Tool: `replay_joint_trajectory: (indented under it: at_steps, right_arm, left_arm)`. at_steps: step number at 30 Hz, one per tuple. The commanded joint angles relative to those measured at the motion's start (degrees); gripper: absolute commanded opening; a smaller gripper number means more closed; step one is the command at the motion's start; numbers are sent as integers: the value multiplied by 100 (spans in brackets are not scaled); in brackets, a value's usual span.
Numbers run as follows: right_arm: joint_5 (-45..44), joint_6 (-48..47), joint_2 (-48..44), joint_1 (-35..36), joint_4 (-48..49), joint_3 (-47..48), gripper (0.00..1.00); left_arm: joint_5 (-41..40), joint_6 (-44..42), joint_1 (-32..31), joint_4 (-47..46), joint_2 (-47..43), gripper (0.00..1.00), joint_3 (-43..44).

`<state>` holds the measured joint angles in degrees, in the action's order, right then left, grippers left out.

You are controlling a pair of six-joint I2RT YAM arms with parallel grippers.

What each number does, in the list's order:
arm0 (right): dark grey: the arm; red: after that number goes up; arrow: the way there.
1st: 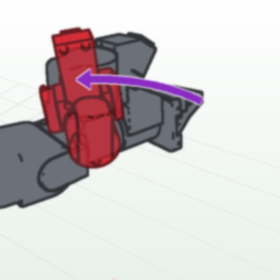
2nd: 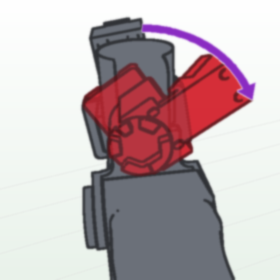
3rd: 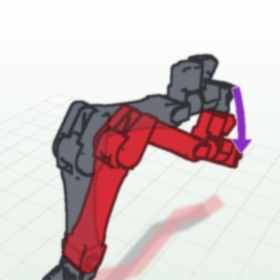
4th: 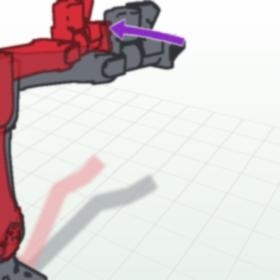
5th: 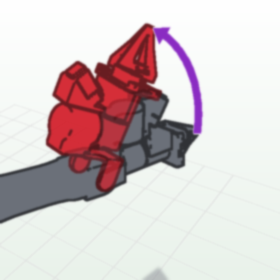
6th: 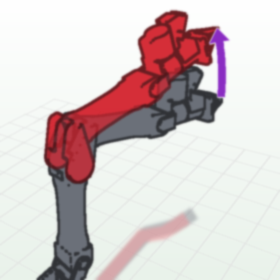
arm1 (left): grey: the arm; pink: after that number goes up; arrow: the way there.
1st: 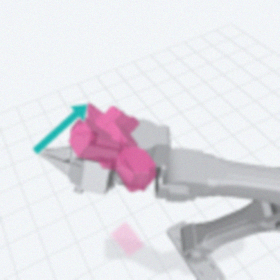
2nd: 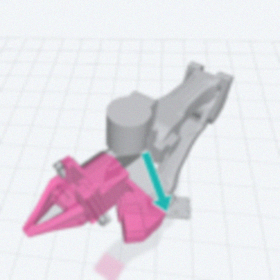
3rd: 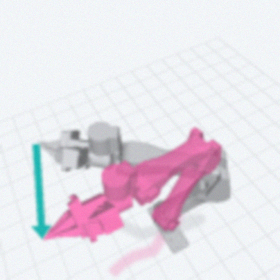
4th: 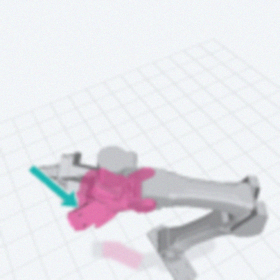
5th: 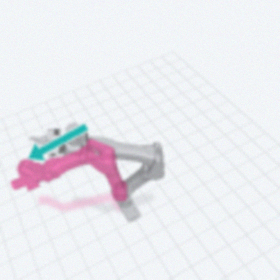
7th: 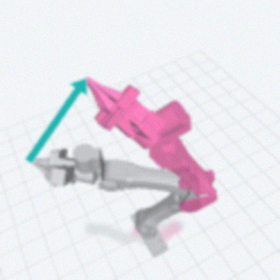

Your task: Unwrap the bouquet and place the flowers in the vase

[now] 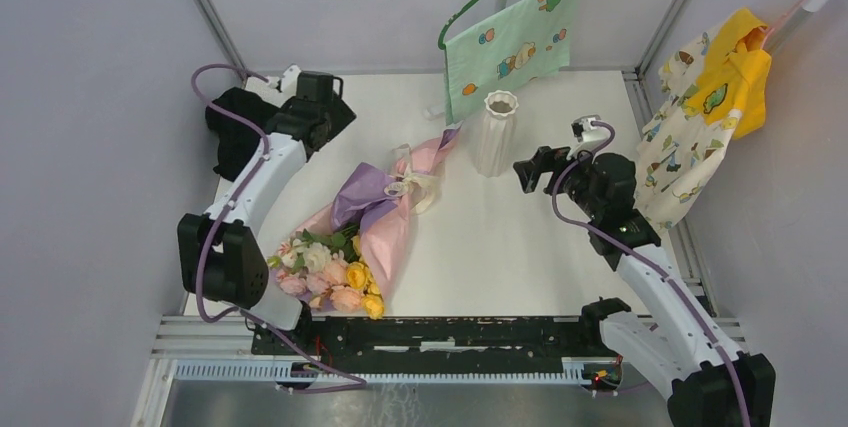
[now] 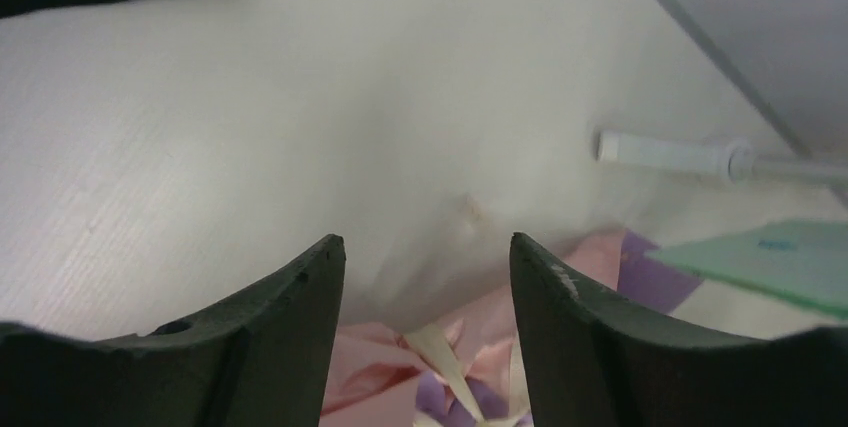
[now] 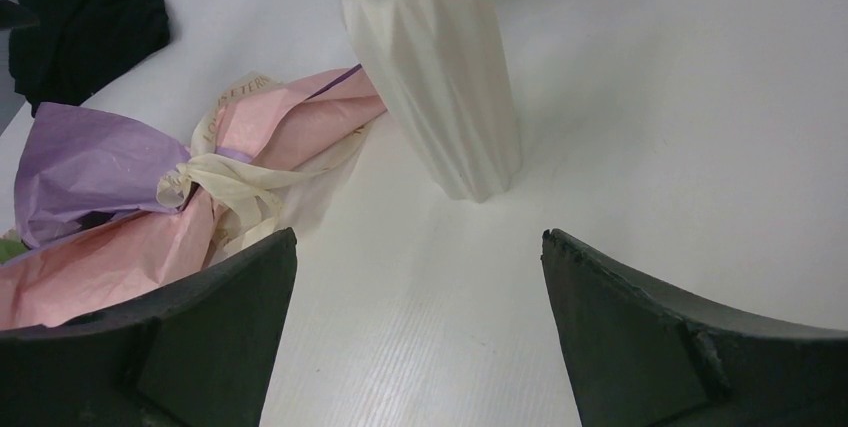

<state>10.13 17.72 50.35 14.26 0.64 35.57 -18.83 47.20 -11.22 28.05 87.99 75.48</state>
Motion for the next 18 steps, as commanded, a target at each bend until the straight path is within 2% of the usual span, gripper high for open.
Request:
replay_joint_trajectory:
  at_steps: [1, 3, 6, 8, 12, 18]
  right_arm:
    - [-65, -65, -334, 32, 61, 189, 98]
    - [-64, -76, -469, 28, 3, 187, 98]
    - [-80, -77, -650, 33, -53, 146, 98]
    - [-64, -51, -757, 32, -55, 105, 98]
    - [-1, -26, -913, 29, -56, 81, 98]
    - [29, -7, -1077, 32, -56, 73, 98]
  left_arm:
    - [479, -661, -748, 284, 23, 71, 52]
    - [668, -945, -1033, 400, 102, 79, 130]
    - [761, -1349, -1371, 558, 238, 85, 230]
    - [875, -1633, -1563, 698, 415, 85, 337]
    - [521, -1924, -2062, 1109, 850, 86, 566]
    - [303, -1940, -2511, 939, 1612, 86, 281]
